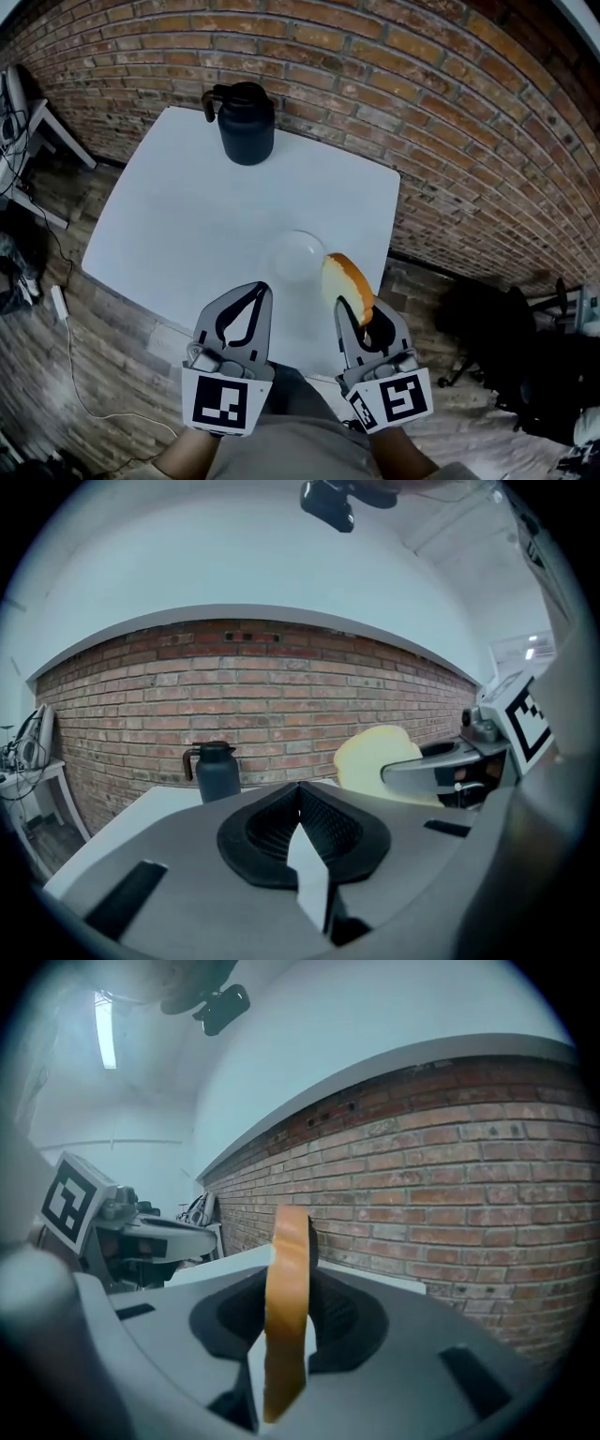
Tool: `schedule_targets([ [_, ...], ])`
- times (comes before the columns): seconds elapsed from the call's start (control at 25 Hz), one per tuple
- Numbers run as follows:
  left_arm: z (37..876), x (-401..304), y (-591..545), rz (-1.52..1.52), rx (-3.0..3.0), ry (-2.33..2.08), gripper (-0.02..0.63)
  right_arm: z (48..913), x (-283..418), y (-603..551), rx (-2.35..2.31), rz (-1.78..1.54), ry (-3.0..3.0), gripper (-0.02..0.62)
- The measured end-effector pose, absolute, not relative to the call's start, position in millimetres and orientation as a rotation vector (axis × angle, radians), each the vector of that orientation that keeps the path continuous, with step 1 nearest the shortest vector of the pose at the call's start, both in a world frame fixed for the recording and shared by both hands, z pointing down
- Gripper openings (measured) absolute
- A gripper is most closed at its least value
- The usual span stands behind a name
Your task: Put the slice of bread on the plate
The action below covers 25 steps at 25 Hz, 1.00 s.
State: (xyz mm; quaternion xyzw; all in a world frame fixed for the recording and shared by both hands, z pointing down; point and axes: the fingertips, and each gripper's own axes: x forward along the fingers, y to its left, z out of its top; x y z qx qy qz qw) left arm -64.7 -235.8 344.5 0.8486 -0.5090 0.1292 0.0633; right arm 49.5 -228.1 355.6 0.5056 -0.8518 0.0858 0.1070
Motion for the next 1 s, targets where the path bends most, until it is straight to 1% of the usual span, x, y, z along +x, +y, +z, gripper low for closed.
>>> schedule_targets([
  [0.48, 396.2, -59.5, -265.3, 0.512, 2.504, -1.492, 0.011, 436.9, 17.3, -267.9, 1.193, 0.511, -2.541, 0.098],
  [0.72, 414.8, -58.5, -276.0, 0.556, 2.472, -1.467, 0.011, 466.5, 5.6, -278.4, 1.068, 0.594, -2.496, 0.097],
  [1.0, 424.6, -66.5, -286.0, 0.578, 2.434, -1.477, 0.011, 490.9, -16.5, -292.5, 0.844, 0.800, -2.495, 0.098],
])
